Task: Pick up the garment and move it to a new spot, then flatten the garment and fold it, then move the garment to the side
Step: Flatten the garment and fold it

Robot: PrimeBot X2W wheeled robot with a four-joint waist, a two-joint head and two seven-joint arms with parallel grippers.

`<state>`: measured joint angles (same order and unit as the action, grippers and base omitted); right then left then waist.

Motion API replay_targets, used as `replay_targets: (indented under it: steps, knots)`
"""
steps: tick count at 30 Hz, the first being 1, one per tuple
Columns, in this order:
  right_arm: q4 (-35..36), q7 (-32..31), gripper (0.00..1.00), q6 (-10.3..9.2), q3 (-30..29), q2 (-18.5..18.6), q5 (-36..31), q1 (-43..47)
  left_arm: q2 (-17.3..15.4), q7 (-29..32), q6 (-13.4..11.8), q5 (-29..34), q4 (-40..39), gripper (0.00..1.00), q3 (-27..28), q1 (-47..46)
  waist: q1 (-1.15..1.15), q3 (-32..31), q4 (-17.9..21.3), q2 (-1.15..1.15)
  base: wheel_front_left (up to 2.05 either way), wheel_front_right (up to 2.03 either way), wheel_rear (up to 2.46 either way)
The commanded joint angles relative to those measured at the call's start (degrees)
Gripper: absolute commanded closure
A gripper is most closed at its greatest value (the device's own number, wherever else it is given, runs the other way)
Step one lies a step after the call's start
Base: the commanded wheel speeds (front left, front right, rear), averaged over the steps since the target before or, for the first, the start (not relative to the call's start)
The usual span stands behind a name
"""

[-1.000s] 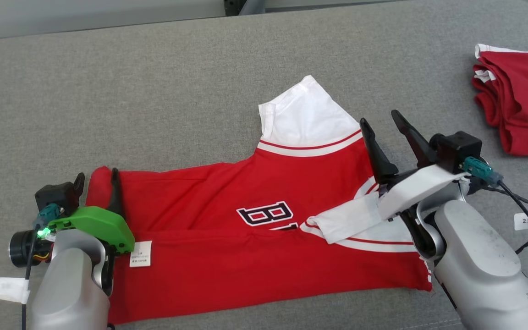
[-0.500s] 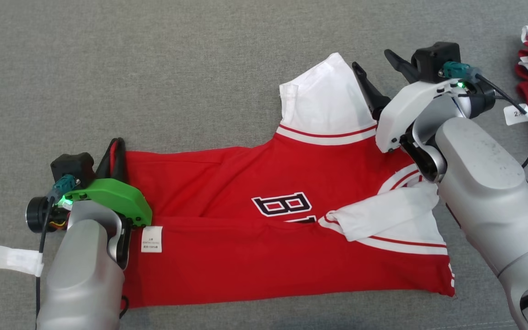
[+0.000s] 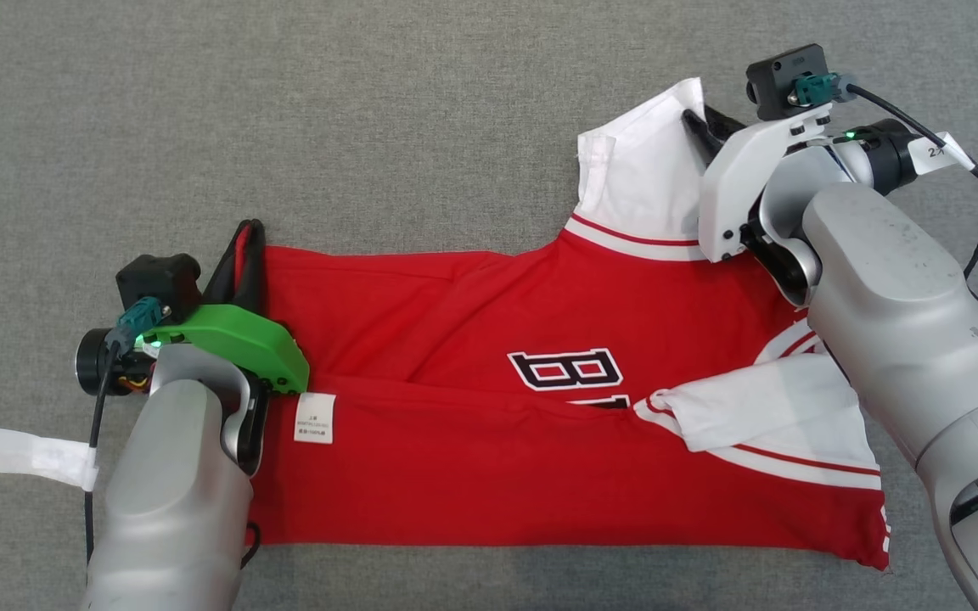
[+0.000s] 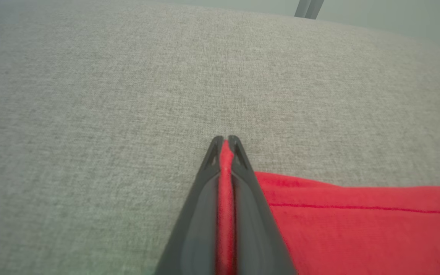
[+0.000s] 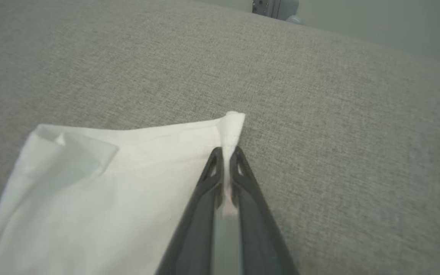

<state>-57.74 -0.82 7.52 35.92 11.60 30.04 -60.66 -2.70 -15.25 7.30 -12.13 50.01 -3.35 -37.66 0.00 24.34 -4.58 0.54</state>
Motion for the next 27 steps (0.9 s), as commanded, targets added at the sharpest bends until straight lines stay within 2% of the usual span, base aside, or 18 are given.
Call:
replay_targets:
  steps: [1, 8, 17, 22, 27]
  knots:
    - [-1.3, 0.9, 1.0, -0.07, 0.3, -0.2, 0.4, -1.0, -0.5, 0.2, -0.1, -0.7, 0.6, 1.0, 0.0, 0.1, 0.0, 0.1, -0.2, -0.54, 0.0, 0.0, 0.0]
    - [-4.1, 3.4, 1.0, -0.07, 1.3, -0.7, 2.2, -1.9, -0.4, 0.2, 0.0, -1.7, 0.7, 1.0, -1.1, 0.2, 0.0, -0.5, -0.1, -0.54, 0.0, 0.0, 0.0]
    - [-4.0, 9.4, 1.0, -0.07, 2.7, -1.5, 4.9, -0.4, -0.4, 0.1, 0.0, -0.7, -2.3, 1.0, -0.2, 2.0, 0.0, -3.3, 0.7, -0.54, 0.0, 0.0, 0.0]
    - [-2.1, 13.1, 1.0, -0.07, 4.2, -1.3, 7.6, 2.8, -0.5, 0.1, 0.0, -0.1, -4.5, 1.0, 1.2, 5.0, 0.0, -8.0, 1.8, -0.54, 0.0, 0.0, 0.0]
    - [3.0, 15.3, 1.0, -0.06, 4.9, 0.9, 11.0, 7.5, -1.1, 0.1, 0.1, 0.3, -6.4, 1.0, 2.8, 8.5, 0.0, -12.6, 3.4, -0.54, 0.0, 0.0, 0.0]
